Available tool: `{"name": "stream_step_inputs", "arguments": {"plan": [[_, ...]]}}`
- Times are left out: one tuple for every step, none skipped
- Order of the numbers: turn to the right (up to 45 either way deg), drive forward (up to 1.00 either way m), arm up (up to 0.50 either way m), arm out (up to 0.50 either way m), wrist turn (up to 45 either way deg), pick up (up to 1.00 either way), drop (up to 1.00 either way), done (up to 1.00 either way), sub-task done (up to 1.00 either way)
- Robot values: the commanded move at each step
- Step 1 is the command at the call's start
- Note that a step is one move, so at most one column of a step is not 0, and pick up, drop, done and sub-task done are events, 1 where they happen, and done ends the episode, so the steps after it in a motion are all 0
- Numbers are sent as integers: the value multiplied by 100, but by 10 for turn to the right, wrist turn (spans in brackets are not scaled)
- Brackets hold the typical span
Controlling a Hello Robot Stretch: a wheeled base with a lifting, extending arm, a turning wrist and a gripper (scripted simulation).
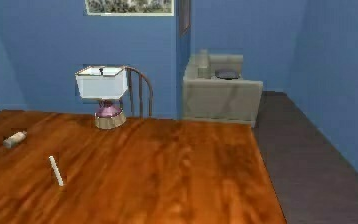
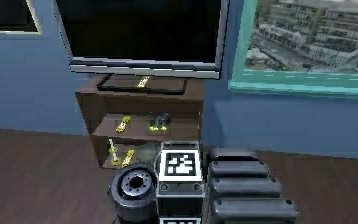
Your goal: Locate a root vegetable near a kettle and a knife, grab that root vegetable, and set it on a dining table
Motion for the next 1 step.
{"name": "stream_step_inputs", "arguments": {"plan": [[450,0,0,0,0,0,0,0,0]]}}
